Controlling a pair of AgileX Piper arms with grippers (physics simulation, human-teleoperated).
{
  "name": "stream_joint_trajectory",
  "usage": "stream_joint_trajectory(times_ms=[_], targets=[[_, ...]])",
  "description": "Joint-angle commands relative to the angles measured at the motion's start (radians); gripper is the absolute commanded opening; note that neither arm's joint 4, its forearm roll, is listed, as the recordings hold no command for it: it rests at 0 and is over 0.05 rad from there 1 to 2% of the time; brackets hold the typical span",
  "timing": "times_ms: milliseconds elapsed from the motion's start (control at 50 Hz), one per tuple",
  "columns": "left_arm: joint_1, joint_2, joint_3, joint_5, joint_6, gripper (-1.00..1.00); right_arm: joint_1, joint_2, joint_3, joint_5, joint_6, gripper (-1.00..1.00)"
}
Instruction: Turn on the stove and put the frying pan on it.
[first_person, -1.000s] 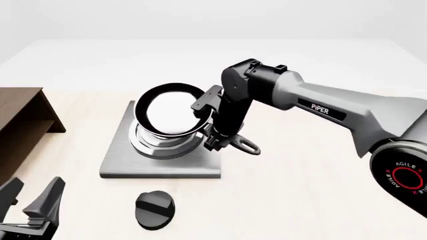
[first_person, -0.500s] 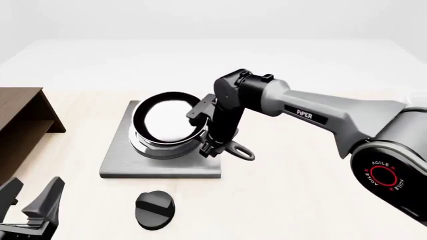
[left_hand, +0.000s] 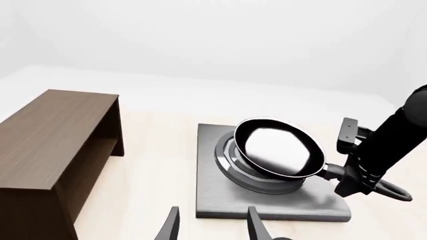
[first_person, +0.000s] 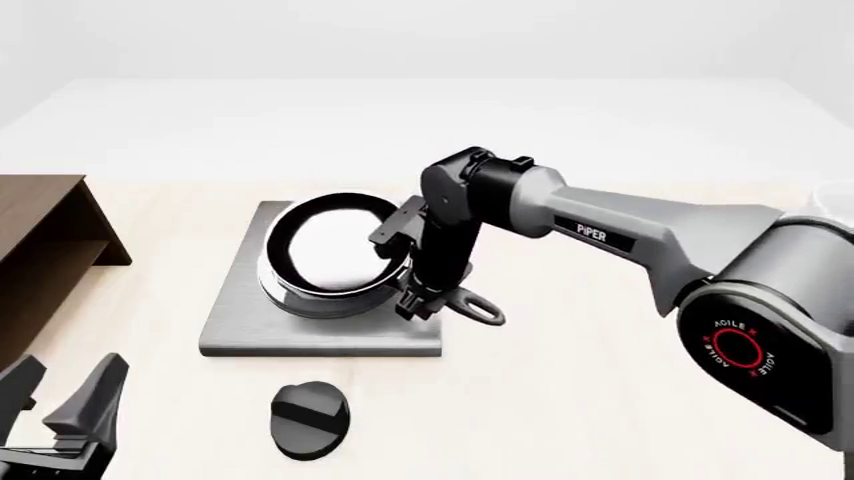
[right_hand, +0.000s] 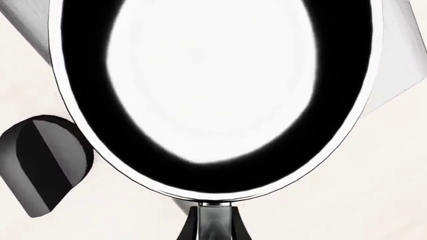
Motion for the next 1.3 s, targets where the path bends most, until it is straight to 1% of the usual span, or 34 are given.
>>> stream_joint_trajectory(times_ms=[20,60,80,360,500,600,660,680,700,720,800,920,960,980,1060,1080,1120,1200,1220,1240,1260,1280,1300], targets=[[0.001,-0.001,0.000,0.001,-0.002,1.00,-0.002,-0.001,-0.027,-0.005,0.015,-1.00],[0.001,-0.001,0.000,0.001,-0.002,1.00,0.002,0.000,-0.027,-0.005,0.019,-1.00],[0.001,-0.002,0.000,0.001,-0.002,1.00,0.003,0.000,-0.031,-0.004,0.021,1.00],[0.003,-0.005,0.000,0.003,-0.003,1.00,0.020,-0.027,-0.041,0.009,0.029,1.00],[0.005,-0.005,0.000,0.003,-0.002,1.00,0.020,-0.075,-0.024,0.023,0.013,1.00],[0.005,-0.006,0.000,0.004,-0.001,1.00,0.026,-0.108,-0.014,0.034,0.011,1.00],[0.005,-0.006,0.000,0.004,0.000,1.00,0.023,-0.137,0.009,0.034,-0.008,1.00],[0.005,-0.006,0.000,0.004,0.001,1.00,0.015,-0.149,0.020,0.032,-0.026,1.00],[0.005,-0.006,0.000,0.004,0.002,1.00,0.016,-0.159,0.026,0.029,-0.032,1.00],[0.005,-0.007,0.000,0.004,0.002,1.00,0.022,-0.169,0.031,0.028,-0.028,1.00],[0.005,-0.009,0.000,0.005,0.005,1.00,0.010,-0.206,0.069,0.018,-0.054,1.00],[0.005,-0.011,0.000,0.006,0.009,1.00,0.013,-0.278,0.127,0.011,-0.063,1.00],[0.005,-0.013,0.000,0.006,0.010,1.00,0.008,-0.300,0.145,0.004,-0.074,1.00],[0.005,-0.013,0.000,0.007,0.010,1.00,0.008,-0.300,0.145,0.003,-0.074,1.00],[0.006,-0.012,0.000,0.006,0.011,1.00,0.020,-0.354,0.205,-0.015,-0.063,1.00],[0.006,-0.012,0.000,0.006,0.011,1.00,0.016,-0.366,0.223,-0.021,-0.072,1.00],[0.006,-0.012,0.000,0.006,0.012,1.00,0.041,-0.397,0.238,-0.026,-0.048,1.00],[0.005,-0.011,0.000,0.006,0.013,1.00,0.051,-0.436,0.282,-0.041,-0.037,1.00],[-0.001,-0.014,0.000,0.006,0.012,1.00,0.061,-0.453,0.299,-0.047,-0.023,1.00],[0.001,-0.016,0.000,0.007,0.013,1.00,0.051,-0.472,0.318,-0.056,-0.037,1.00],[0.002,-0.016,0.000,0.007,0.015,1.00,0.066,-0.490,0.325,-0.061,-0.020,1.00],[0.003,-0.015,0.000,0.007,0.015,1.00,0.091,-0.512,0.336,-0.067,0.012,1.00],[0.003,-0.015,0.000,0.007,0.015,1.00,0.084,-0.523,0.354,-0.080,0.004,1.00]])
